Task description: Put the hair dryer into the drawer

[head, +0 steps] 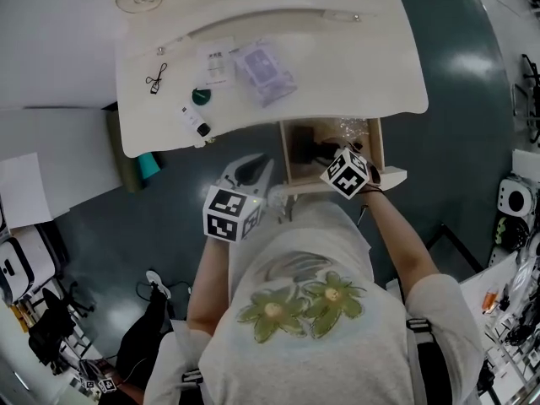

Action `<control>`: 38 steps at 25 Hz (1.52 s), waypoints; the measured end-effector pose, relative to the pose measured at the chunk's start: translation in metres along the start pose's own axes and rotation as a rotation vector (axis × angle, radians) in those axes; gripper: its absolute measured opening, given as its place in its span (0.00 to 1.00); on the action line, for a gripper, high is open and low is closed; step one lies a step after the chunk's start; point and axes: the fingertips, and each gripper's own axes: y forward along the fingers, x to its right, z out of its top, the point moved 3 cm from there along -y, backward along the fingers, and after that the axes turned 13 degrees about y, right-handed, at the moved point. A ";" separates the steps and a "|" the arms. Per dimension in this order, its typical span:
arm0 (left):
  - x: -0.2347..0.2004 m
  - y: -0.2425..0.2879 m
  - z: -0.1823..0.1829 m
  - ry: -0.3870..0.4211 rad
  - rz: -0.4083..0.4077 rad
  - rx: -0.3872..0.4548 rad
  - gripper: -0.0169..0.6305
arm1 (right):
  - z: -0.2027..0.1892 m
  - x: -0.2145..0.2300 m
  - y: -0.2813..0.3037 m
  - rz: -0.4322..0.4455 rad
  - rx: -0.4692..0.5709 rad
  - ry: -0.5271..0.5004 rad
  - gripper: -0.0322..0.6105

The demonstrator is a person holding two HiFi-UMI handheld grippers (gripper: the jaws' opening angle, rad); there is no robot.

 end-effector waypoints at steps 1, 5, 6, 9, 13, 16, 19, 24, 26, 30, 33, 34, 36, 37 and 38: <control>0.001 -0.001 0.003 0.007 -0.005 0.009 0.08 | 0.002 -0.004 -0.006 0.007 0.014 0.021 0.38; 0.007 -0.004 0.011 0.031 -0.029 0.038 0.08 | 0.011 -0.017 -0.031 -0.001 0.112 0.124 0.23; 0.009 -0.004 0.012 0.036 -0.036 0.042 0.08 | 0.014 -0.019 -0.038 -0.003 0.151 0.160 0.14; 0.014 -0.004 0.017 0.050 -0.060 0.059 0.08 | 0.022 -0.031 -0.059 0.025 0.238 0.263 0.12; 0.027 -0.002 0.024 0.038 -0.138 0.098 0.08 | 0.028 -0.052 -0.076 0.030 0.324 0.319 0.10; 0.039 0.000 0.027 0.044 -0.192 0.107 0.08 | 0.037 -0.069 -0.094 0.045 0.433 0.374 0.09; 0.050 0.003 0.027 0.056 -0.235 0.107 0.08 | 0.050 -0.084 -0.124 0.076 0.580 0.456 0.08; 0.063 0.005 0.026 0.054 -0.285 0.116 0.08 | 0.054 -0.093 -0.146 0.061 0.656 0.522 0.08; 0.068 0.005 0.026 0.061 -0.303 0.121 0.08 | 0.048 -0.091 -0.147 0.046 0.658 0.555 0.08; 0.076 -0.001 0.026 0.070 -0.318 0.129 0.08 | 0.034 -0.091 -0.153 0.016 0.665 0.615 0.08; 0.080 -0.005 0.023 0.073 -0.320 0.129 0.08 | 0.026 -0.094 -0.154 -0.003 0.655 0.633 0.08; 0.080 -0.006 0.022 0.073 -0.321 0.128 0.08 | 0.024 -0.095 -0.152 -0.005 0.648 0.639 0.08; 0.081 -0.008 0.019 0.072 -0.322 0.127 0.08 | 0.021 -0.098 -0.149 -0.003 0.627 0.651 0.08; 0.081 -0.010 0.018 0.070 -0.322 0.126 0.08 | 0.019 -0.100 -0.148 0.000 0.616 0.656 0.08; 0.082 -0.011 0.017 0.069 -0.323 0.125 0.08 | 0.018 -0.102 -0.147 0.004 0.609 0.661 0.08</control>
